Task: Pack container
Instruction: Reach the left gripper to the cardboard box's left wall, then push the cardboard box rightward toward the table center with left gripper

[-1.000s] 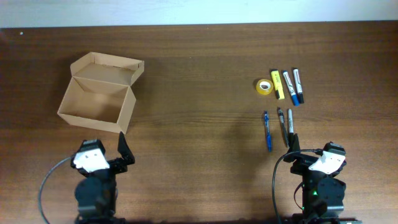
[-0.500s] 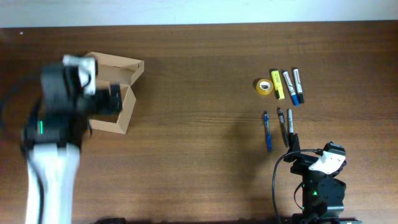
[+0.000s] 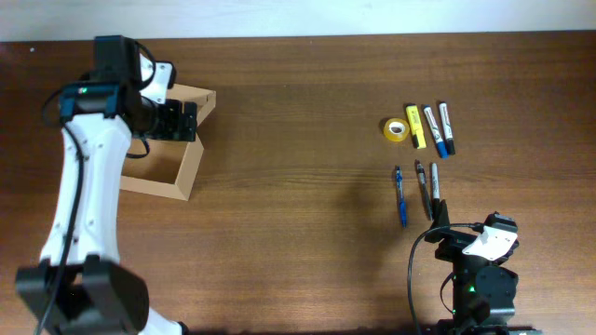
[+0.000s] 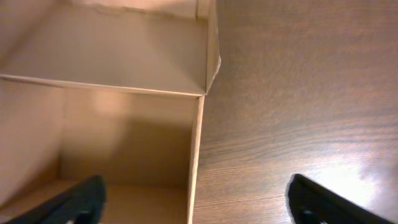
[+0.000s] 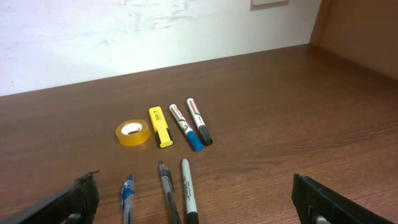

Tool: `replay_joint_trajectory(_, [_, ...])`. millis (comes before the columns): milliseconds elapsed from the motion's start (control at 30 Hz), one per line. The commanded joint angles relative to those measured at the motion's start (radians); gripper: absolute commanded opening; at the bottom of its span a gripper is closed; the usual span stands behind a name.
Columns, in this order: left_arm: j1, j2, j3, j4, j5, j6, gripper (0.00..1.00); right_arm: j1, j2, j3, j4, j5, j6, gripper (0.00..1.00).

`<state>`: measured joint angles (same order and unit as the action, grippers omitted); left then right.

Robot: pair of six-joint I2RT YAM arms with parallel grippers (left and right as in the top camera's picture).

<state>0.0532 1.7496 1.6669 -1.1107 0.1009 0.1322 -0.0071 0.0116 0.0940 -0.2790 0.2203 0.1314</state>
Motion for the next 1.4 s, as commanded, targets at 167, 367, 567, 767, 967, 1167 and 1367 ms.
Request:
replay_joint_trajectory(167, [0.022, 0.222, 0.018, -0.067, 0.026, 0.012, 0.76, -0.006, -0.009, -0.006, -0.001, 0.012, 0.009, 0.99])
replay_joint_trajectory(367, [0.022, 0.347, 0.018, -0.098, -0.015, 0.004, 0.55, -0.006, -0.009, -0.006, -0.001, 0.012, 0.009, 0.99])
replay_joint_trajectory(567, [0.021, 0.376, 0.018, -0.098, -0.006, -0.077, 0.02, -0.006, -0.009, -0.006, -0.001, 0.012, 0.009, 0.99])
replay_joint_trajectory(767, [-0.013, 0.374, 0.069, -0.149, 0.050, -0.198, 0.02, -0.006, -0.009, -0.006, -0.001, 0.012, 0.009, 0.99])
replay_joint_trajectory(967, [-0.171, 0.375, 0.241, -0.251, -0.072, -0.378, 0.02, -0.006, -0.009, -0.006, -0.001, 0.012, 0.009, 0.99])
replay_joint_trajectory(1167, [-0.367, 0.375, 0.472, -0.278, -0.100, -0.533, 0.02, -0.006, -0.009, -0.006, -0.001, 0.012, 0.009, 0.99])
replay_joint_trajectory(1367, [-0.510, 0.377, 0.528, -0.260, -0.201, -0.700, 0.02, -0.006, -0.009, -0.006, -0.001, 0.012, 0.009, 0.99])
